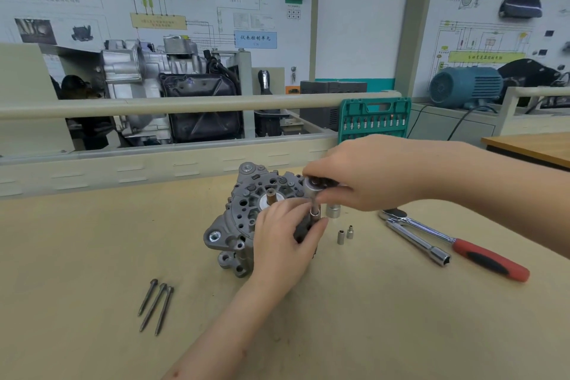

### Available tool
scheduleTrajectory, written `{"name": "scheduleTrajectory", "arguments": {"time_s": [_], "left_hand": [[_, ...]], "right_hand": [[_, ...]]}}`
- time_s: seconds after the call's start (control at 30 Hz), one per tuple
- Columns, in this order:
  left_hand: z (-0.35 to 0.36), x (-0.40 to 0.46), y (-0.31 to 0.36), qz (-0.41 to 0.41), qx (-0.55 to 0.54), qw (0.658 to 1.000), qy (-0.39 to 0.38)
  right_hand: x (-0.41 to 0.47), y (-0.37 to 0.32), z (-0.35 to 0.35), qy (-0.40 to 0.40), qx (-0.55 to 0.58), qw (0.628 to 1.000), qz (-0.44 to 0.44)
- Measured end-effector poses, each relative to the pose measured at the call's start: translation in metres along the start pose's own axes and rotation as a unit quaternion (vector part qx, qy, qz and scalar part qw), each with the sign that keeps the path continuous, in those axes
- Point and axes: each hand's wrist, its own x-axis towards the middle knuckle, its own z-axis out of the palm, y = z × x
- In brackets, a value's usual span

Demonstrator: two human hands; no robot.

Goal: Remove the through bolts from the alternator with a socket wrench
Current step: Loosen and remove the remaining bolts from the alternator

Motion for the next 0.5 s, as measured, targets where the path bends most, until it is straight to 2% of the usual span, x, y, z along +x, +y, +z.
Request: {"name": "scheduleTrajectory", "arguments": {"time_s": [0.1,0.27,0.5], "left_hand": [[0.0016,-0.0006,0.0015,-0.012,-0.003,1.000,0.009],[0.0041,0.0015,0.0045,-0.035,0.008,0.999,0.040],[0.0031,-0.0009,0.0014,-0.011,-0.005,1.000,0.022]], "right_hand": [[-0.0012,0.0000,0.0016,-0.006,-0.007,1.000,-0.007],[0.0001,-0.0037,0.0059,0.064,-0.124,0.990,-0.006],[0.0025,0.0030,0.0057,0.029,-0.067,0.997,0.011]]}}
